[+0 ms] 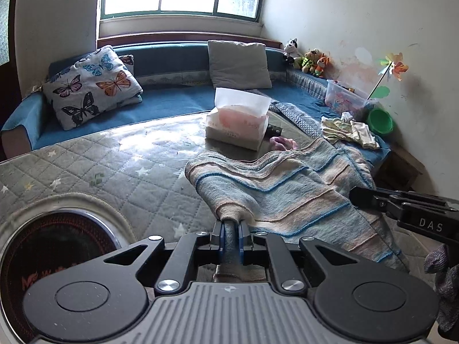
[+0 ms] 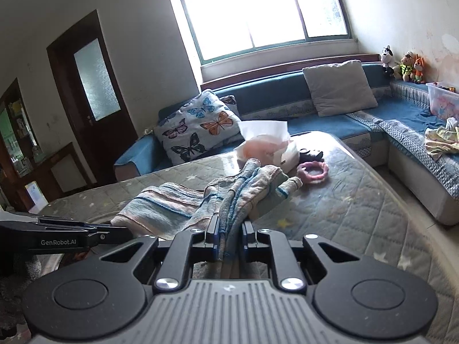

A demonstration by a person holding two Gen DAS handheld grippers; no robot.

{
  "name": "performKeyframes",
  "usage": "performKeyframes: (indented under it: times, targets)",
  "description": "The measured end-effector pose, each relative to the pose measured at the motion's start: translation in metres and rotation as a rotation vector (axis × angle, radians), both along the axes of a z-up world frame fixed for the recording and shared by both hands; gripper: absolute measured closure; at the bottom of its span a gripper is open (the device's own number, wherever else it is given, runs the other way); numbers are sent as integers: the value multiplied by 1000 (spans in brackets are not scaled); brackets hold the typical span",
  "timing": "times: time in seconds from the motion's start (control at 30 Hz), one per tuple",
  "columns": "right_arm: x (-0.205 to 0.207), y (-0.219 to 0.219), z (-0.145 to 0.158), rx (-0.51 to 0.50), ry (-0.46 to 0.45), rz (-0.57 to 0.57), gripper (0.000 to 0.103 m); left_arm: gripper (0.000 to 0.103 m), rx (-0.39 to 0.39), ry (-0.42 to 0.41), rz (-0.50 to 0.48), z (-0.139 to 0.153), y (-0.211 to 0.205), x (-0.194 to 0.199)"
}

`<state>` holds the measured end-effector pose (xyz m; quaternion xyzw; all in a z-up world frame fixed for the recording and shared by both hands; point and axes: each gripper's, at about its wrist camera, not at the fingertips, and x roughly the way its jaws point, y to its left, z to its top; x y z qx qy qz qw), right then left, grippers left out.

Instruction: Fold clothes

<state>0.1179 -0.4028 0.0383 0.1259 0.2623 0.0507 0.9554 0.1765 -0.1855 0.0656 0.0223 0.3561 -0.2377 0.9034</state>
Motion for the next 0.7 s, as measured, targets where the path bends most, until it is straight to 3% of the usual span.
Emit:
performKeyframes:
  times: [0.23, 0.63, 0.7]
  targets:
    - [17, -9, -12, -14, 31, -6, 90, 93, 22, 27, 7, -11, -11, 14]
    - [31, -19, -58, -17, 155, -36, 89, 92, 81, 111, -1, -50, -19, 24]
    - [32, -20, -63, -24, 171, -41, 86, 89, 91, 117, 0, -54, -19, 23]
